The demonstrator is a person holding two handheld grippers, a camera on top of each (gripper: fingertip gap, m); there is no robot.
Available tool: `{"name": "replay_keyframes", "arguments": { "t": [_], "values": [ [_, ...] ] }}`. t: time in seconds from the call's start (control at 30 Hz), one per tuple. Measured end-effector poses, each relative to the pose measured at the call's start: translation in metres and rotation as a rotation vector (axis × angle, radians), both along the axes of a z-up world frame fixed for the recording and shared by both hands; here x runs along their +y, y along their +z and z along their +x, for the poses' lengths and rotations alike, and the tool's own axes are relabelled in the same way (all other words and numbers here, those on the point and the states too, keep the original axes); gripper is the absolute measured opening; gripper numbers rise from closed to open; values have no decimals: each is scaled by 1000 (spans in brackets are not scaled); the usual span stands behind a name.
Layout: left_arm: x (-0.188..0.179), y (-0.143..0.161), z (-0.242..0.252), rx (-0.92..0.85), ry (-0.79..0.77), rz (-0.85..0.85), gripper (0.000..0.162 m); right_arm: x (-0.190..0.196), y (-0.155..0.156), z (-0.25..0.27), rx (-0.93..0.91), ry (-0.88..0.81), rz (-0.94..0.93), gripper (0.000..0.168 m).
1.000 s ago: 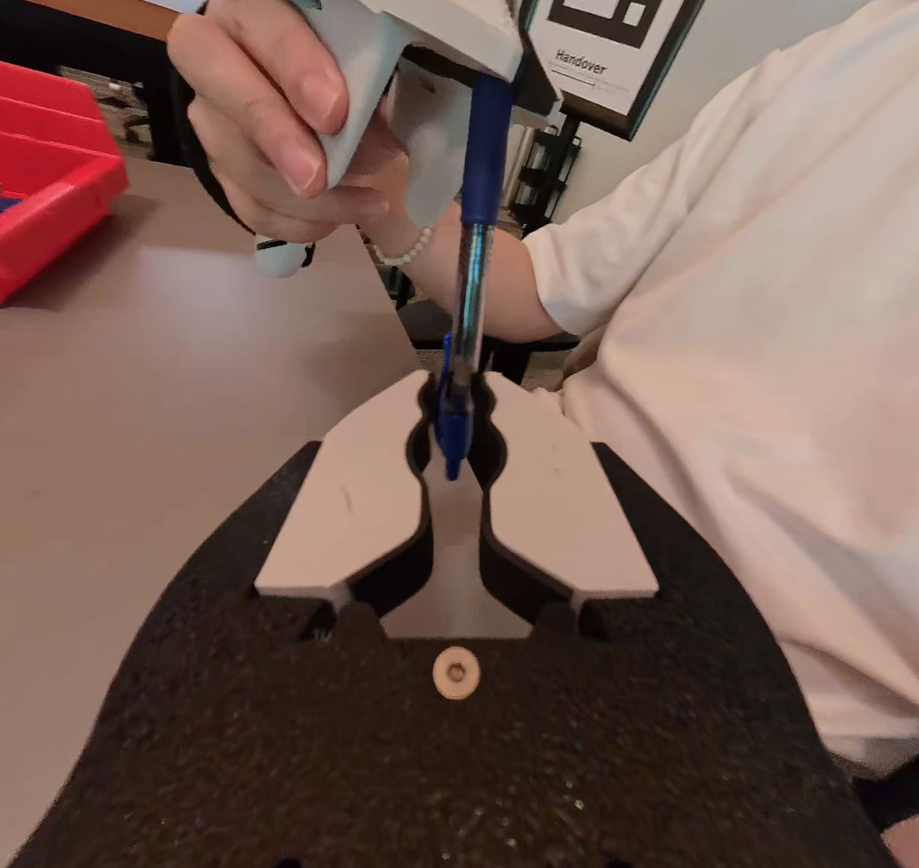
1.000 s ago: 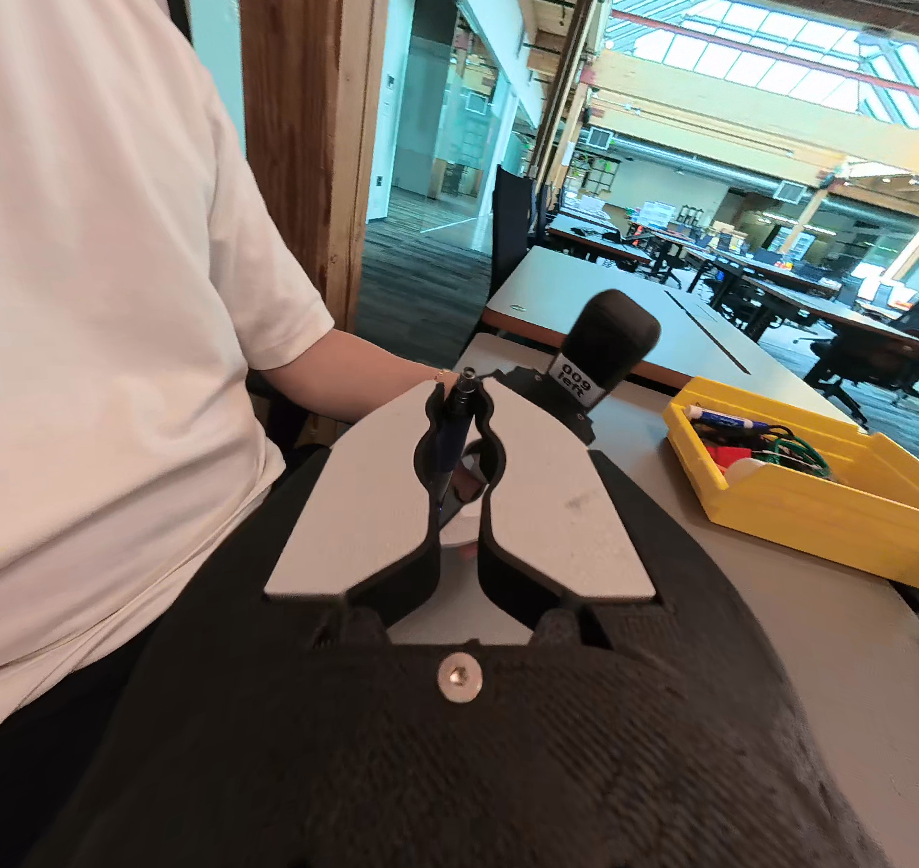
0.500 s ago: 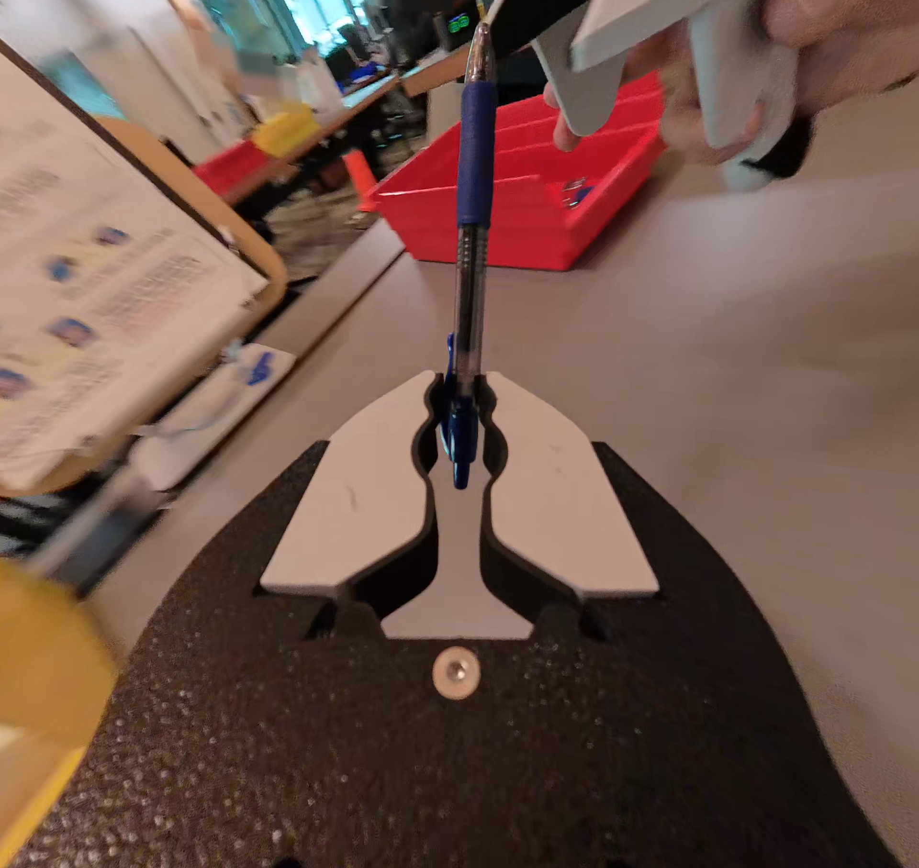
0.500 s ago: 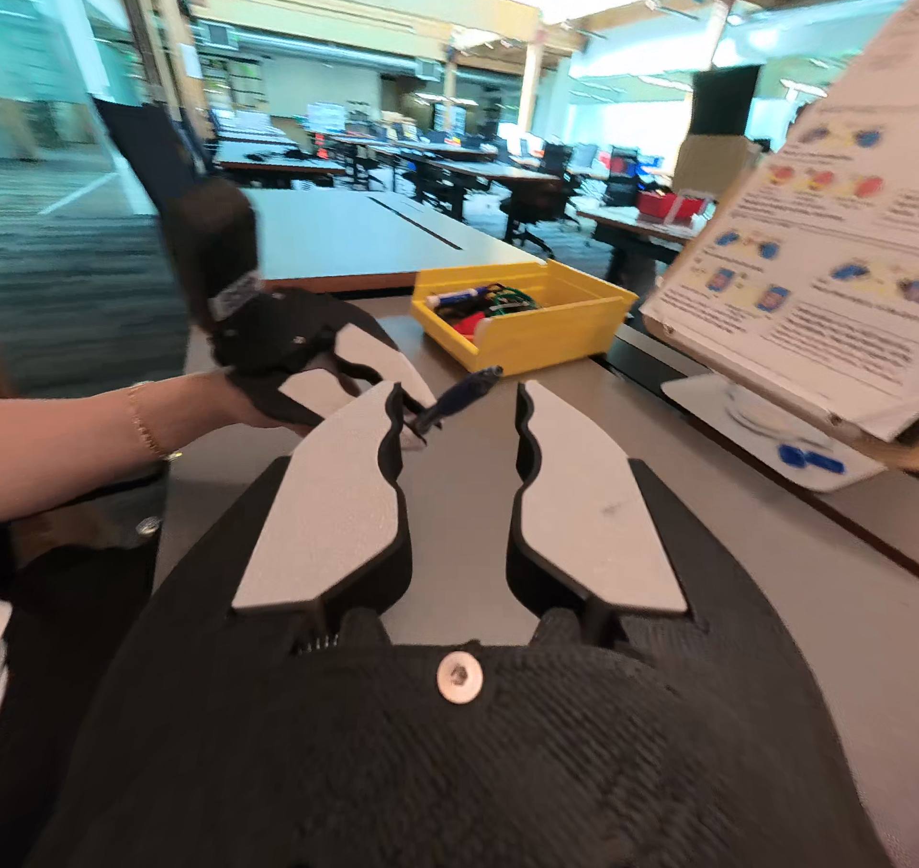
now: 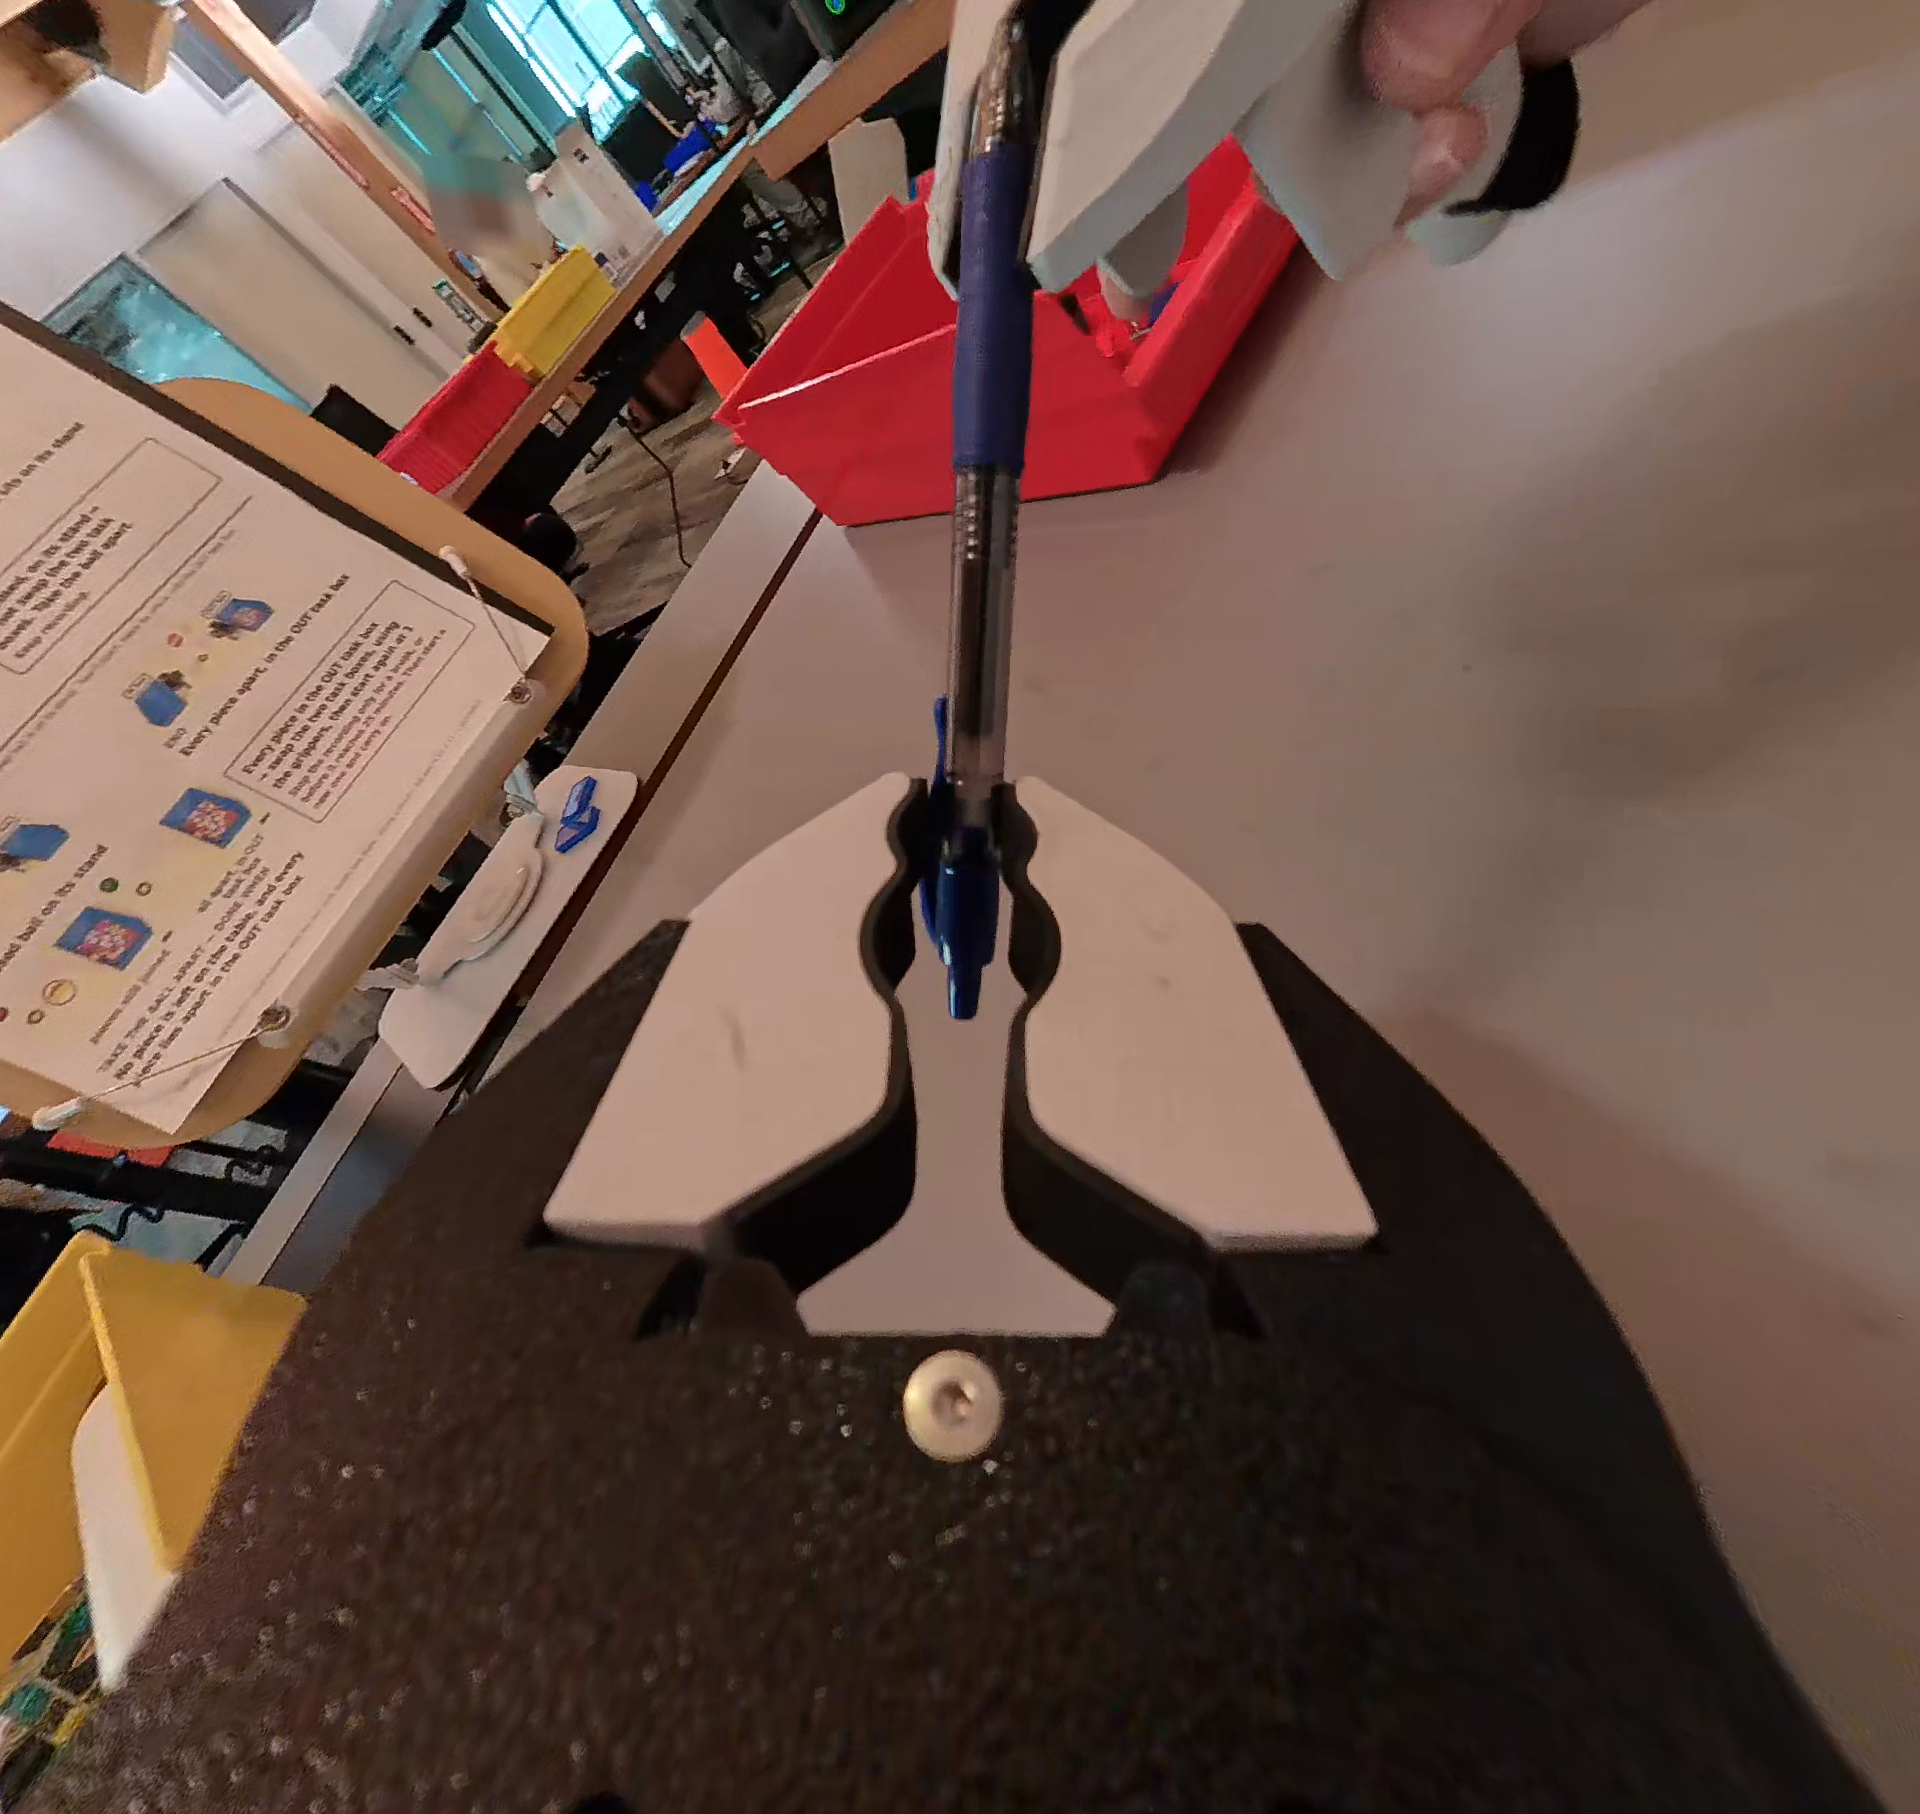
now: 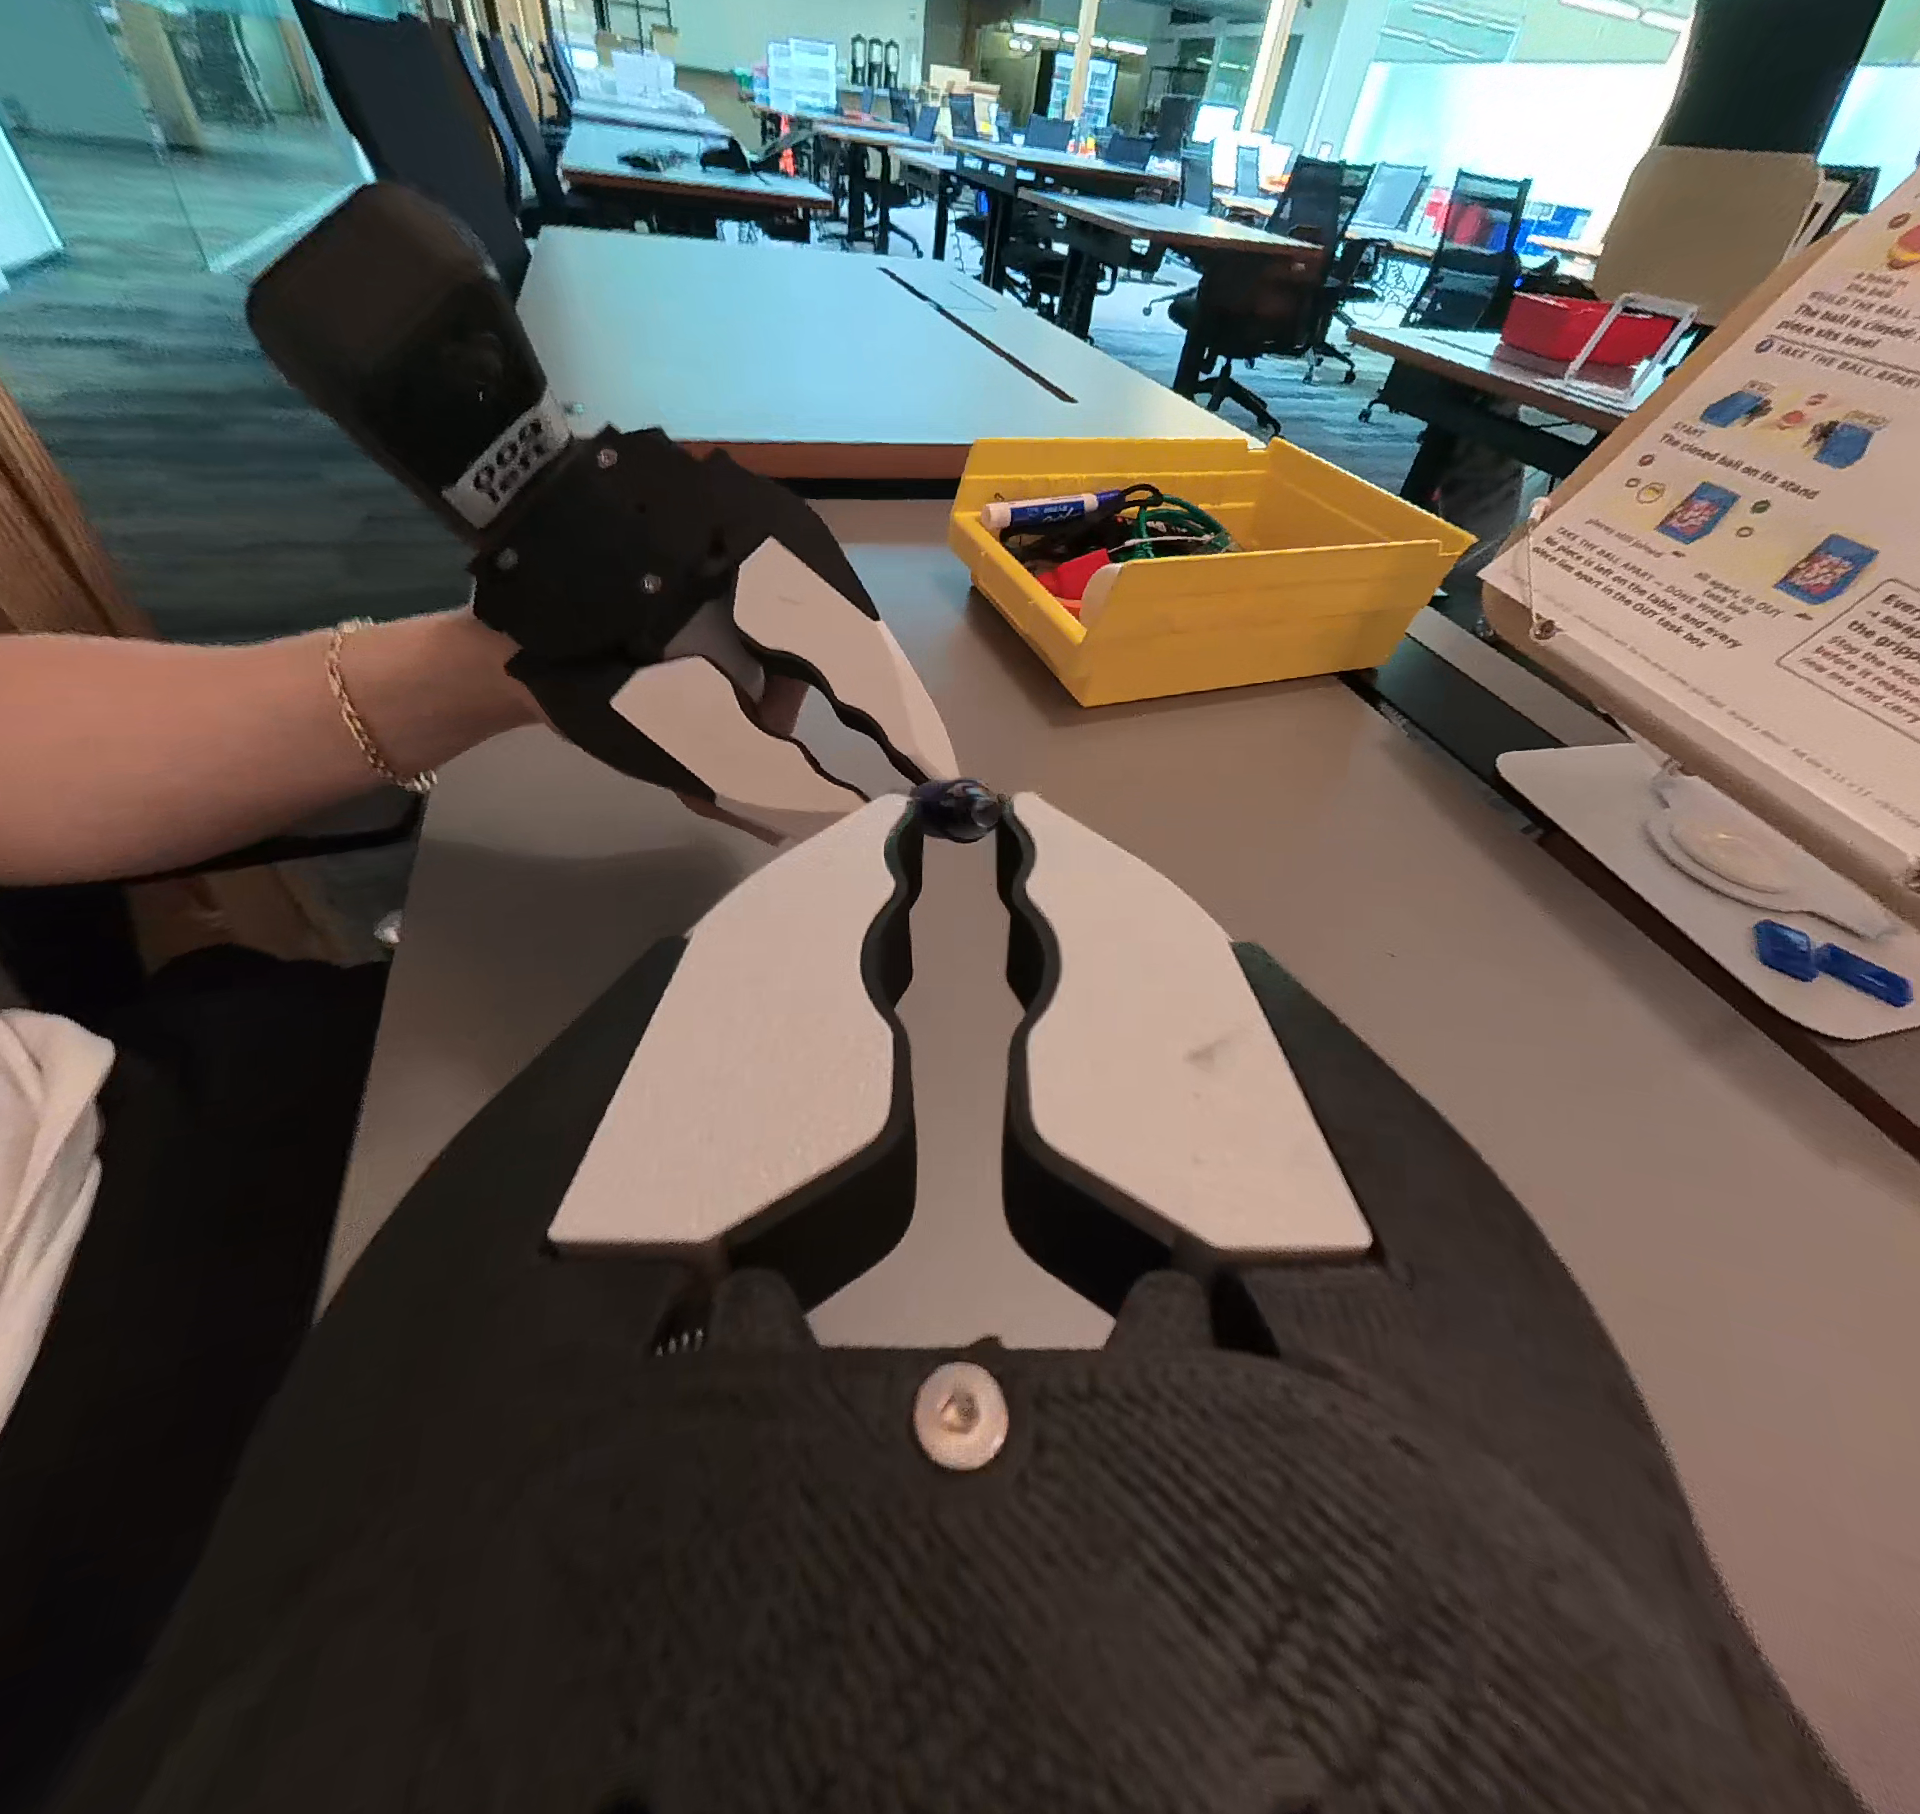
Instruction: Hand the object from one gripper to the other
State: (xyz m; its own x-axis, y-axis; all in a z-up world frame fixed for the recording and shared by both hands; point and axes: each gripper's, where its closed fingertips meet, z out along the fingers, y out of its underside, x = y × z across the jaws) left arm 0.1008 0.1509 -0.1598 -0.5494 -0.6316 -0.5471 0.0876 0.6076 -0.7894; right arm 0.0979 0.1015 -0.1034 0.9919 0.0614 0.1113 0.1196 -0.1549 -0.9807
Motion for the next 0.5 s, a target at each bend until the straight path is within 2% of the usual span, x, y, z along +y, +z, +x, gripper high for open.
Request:
{"name": "replay_keyframes", "arguments": {
  "t": [0.03, 0.1, 0.2, 0.3, 0.4, 0.5],
  "values": [
    [1, -1, -1, 12, -3, 17, 13, -3, -1, 3, -46, -23, -13, 17],
    [6, -7, -2, 26, 13, 102, 13, -9, 3, 10, -183, -93, -39, 42],
    [11, -14, -5, 32, 28, 264, 13, -13, -6, -4, -365, -59, -169, 45],
    [7, -16, -7, 17, 23, 368, 13, -8, -35, -6, -513, -71, -373, 45],
    [0, -16, -10, -13, 4, 447, 12, 1, -62, -5, -534, -60, -482, 42],
    [-3, -20, -10, -30, -7, 500, 12, 10, -71, -14, -491, -1, -467, 39]
  ]
}}
